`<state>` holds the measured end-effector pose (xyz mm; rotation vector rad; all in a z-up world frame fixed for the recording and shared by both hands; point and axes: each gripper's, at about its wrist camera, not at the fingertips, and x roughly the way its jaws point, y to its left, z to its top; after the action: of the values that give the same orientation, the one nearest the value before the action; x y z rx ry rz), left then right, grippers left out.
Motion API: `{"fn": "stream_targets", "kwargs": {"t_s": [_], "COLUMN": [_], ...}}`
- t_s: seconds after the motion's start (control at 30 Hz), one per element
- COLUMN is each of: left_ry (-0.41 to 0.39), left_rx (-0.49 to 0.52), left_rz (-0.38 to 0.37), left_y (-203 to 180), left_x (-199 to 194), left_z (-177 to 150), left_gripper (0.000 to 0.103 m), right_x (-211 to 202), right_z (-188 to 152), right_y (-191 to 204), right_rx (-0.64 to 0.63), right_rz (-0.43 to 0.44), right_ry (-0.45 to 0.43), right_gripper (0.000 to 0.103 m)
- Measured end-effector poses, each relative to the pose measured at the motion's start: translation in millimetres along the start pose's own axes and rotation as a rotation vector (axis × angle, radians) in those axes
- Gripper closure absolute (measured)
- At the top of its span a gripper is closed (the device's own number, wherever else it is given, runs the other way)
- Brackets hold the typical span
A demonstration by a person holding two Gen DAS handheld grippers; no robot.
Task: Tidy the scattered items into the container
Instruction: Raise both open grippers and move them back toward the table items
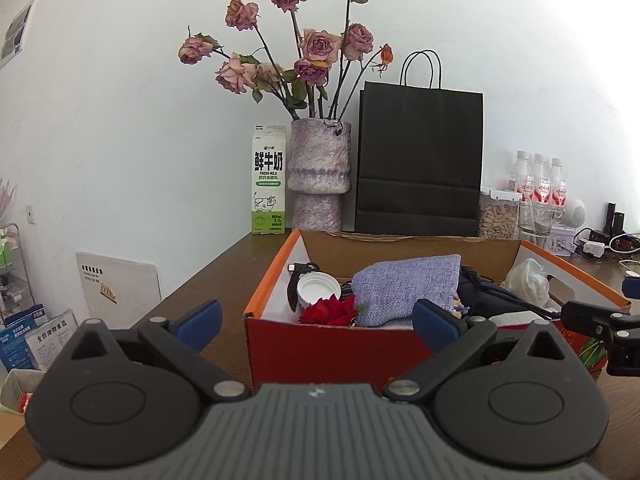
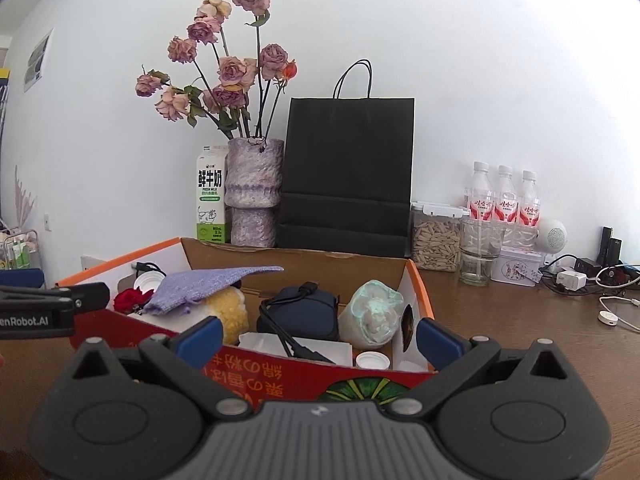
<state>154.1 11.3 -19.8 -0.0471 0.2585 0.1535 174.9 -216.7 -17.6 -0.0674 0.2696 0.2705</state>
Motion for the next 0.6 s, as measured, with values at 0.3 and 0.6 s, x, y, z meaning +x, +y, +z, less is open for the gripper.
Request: {"fn": "stream_targets", "kwargs": {"t_s": [0.3,0.6], "left_ry": [0.038,0.076], "left_rx": [-0.042,-0.042], "left_rz": [0.015,0.014], "left_y": [14,15], "left_x": [-13,-13], "left_z": [-4,-6], "left_gripper": [0.000,0.000], "right_x": [-15,-15], "right_z": [-8,-14], "right_y": [8,25], "right_rx": [-0.013,-0.039], "right_rz": [0.050,0.151], "right_ry": [0.038,0.177], "right_gripper": [0.000,0.000]}}
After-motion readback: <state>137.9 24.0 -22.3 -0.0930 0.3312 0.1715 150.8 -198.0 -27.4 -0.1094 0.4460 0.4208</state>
